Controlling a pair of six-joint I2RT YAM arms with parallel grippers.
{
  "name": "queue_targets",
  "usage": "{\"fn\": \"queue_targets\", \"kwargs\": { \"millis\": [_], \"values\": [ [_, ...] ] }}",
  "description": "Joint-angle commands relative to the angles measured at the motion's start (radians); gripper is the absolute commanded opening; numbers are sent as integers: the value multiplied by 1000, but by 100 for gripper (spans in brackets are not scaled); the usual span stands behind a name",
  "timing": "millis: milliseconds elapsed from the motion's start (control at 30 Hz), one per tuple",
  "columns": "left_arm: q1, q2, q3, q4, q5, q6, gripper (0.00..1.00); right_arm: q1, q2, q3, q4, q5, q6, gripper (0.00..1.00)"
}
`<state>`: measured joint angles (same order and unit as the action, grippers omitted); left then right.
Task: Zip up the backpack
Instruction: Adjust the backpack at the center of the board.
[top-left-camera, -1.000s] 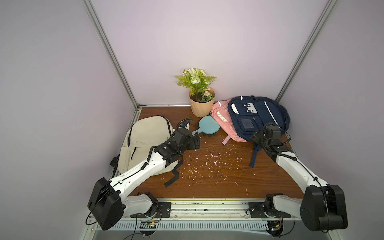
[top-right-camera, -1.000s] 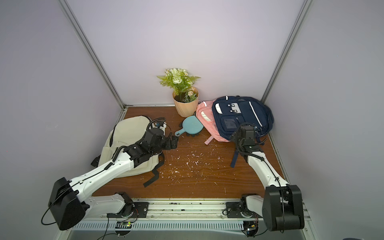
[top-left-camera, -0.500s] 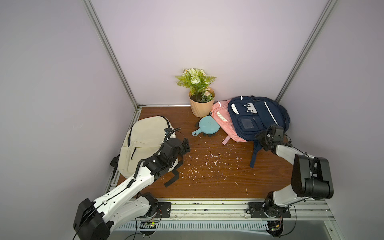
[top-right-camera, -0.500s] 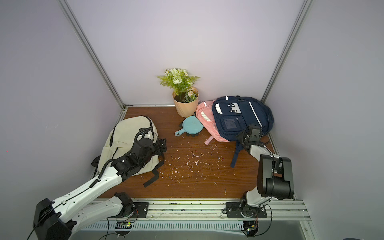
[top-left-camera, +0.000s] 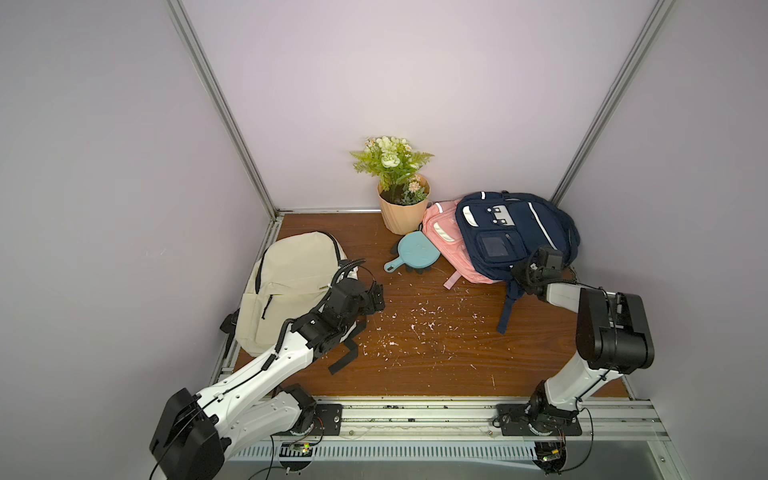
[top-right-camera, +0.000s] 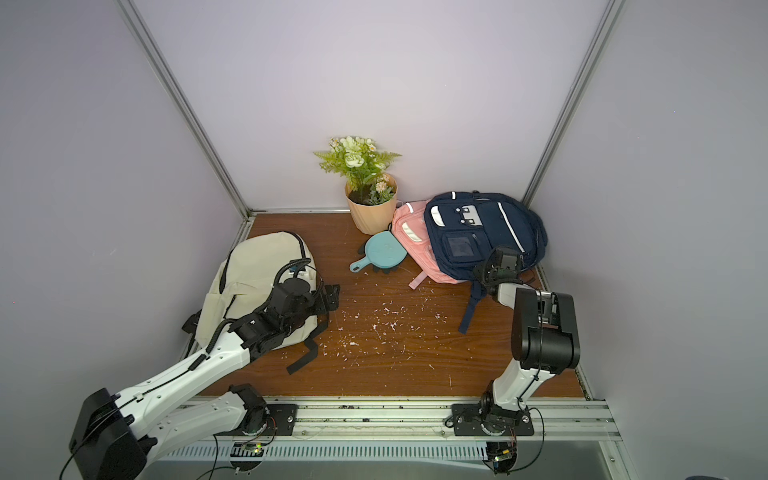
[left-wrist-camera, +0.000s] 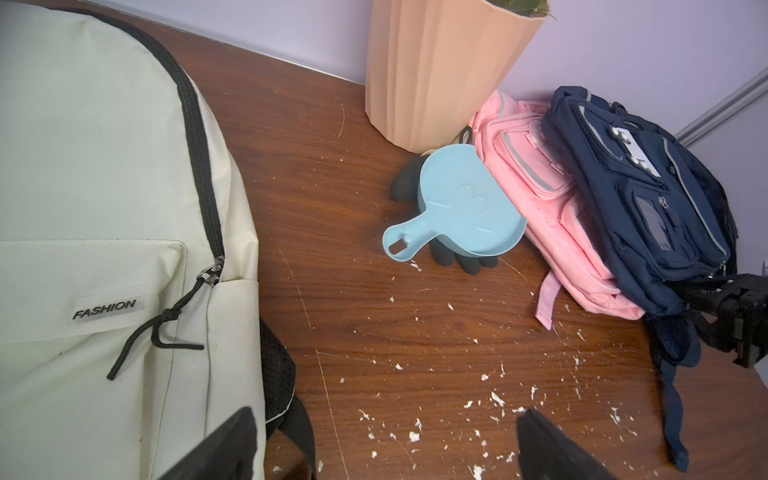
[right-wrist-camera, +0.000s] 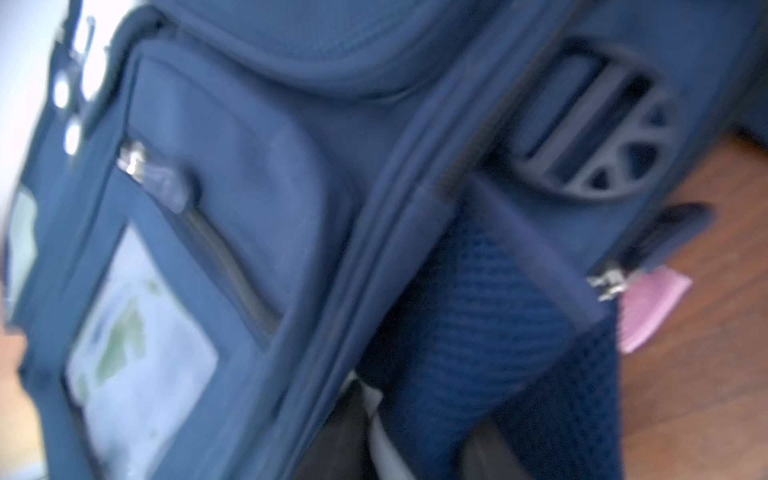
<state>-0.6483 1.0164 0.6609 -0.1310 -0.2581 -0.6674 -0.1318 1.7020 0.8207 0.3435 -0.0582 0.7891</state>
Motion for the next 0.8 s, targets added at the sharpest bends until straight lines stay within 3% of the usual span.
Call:
{"fn": "queue_targets", "kwargs": {
  "millis": [0,133,467,633,767],
  "values": [
    [7,-2,0,29,16,21,98,8,-64,15,27,28,-25,15],
    [7,1,-4,37,30,23,98,20,-178,24,-56,58,-61,0],
    [3,91,69,42,149,62,98,119,-495,-26,-305,54,-102,0],
    [-41,327,293,27,218,113,98,135,-702,-167,-406,64,-79,0],
    [-56,551,484,7,277,79,98,135,-791,-310,-416,14,-53,0]
  ]
}}
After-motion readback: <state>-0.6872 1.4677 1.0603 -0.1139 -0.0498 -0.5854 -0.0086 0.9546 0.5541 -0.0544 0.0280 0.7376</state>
